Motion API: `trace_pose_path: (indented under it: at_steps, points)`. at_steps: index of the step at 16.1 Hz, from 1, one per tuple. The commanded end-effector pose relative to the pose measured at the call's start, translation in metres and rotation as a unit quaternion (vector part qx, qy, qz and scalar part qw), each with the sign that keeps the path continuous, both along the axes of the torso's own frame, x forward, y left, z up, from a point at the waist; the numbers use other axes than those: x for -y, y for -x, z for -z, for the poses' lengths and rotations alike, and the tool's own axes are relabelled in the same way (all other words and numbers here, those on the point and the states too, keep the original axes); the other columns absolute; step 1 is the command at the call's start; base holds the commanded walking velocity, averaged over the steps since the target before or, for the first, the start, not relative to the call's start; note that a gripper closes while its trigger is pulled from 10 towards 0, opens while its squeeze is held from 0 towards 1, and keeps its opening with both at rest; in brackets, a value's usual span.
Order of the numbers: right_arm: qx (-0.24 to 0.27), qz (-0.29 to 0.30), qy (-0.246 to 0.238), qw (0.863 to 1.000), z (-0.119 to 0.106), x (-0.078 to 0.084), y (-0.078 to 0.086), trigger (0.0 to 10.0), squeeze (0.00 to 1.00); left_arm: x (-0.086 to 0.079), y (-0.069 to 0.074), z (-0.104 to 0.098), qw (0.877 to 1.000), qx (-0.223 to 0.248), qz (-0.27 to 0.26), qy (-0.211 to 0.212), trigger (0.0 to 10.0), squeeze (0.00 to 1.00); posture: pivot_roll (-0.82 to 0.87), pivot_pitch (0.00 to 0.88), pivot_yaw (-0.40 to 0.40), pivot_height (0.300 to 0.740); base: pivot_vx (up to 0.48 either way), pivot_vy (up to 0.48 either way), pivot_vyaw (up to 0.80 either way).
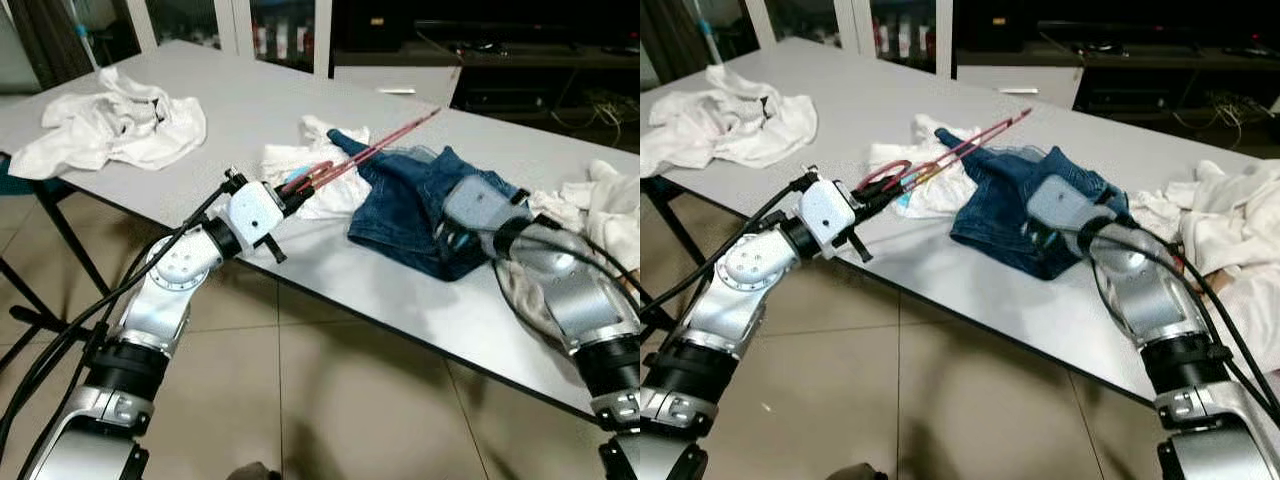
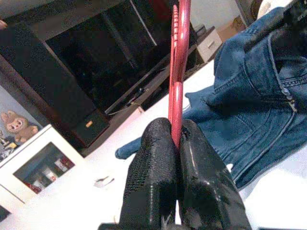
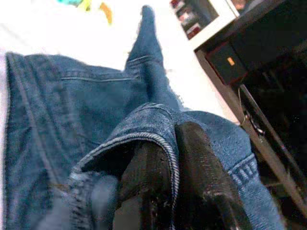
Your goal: Hang hanger
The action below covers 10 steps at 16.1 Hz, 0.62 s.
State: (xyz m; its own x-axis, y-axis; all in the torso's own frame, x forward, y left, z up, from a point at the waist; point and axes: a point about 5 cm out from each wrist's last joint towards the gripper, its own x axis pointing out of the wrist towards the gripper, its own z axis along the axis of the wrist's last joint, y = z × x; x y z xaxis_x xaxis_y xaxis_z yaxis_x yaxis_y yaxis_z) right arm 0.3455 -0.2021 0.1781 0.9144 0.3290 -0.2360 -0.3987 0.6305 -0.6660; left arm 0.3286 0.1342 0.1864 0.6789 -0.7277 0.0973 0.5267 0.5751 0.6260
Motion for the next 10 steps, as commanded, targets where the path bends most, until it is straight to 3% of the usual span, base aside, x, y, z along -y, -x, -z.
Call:
trace_pose_path:
  at_steps: [1,3,4,5,7,10]
  points:
    - [0.002,0.024,-0.015,1.000,-0.007,0.011,0.001,0.0,0.00,0.003,-0.001,-0.007,1.000,0.010,0.008,0.002,10.0,0.00,0.03,0.000,-0.006,0.723,0.000,0.000,0.00]
    - [-0.005,0.040,-0.003,0.999,-0.006,0.018,0.002,0.3,0.00,0.006,0.000,-0.009,1.000,0.008,0.019,0.005,10.0,0.00,0.03,0.000,-0.006,0.723,0.000,0.000,0.00]
    - [-0.010,0.037,0.027,0.999,-0.004,0.019,0.005,7.3,0.00,0.008,0.001,-0.008,1.000,0.005,0.027,0.003,10.0,0.00,0.03,0.000,-0.008,0.723,0.000,0.000,0.00]
    - [-0.018,0.033,0.038,0.999,-0.002,0.018,0.007,6.5,0.00,0.011,0.004,-0.007,0.999,0.001,0.039,0.003,10.0,0.00,0.03,0.000,-0.010,0.723,0.000,0.000,0.00]
    - [-0.022,0.033,0.031,0.999,0.000,0.016,0.009,0.0,0.00,0.019,0.015,-0.004,0.997,-0.019,0.079,0.009,10.0,0.00,0.03,0.000,-0.011,0.723,0.000,0.000,0.00]
    - [-0.004,0.087,0.036,0.995,-0.001,0.030,0.002,0.0,0.00,0.025,0.035,0.008,0.988,-0.052,0.145,-0.024,10.0,0.00,0.03,0.003,-0.011,0.723,0.000,0.000,0.00]
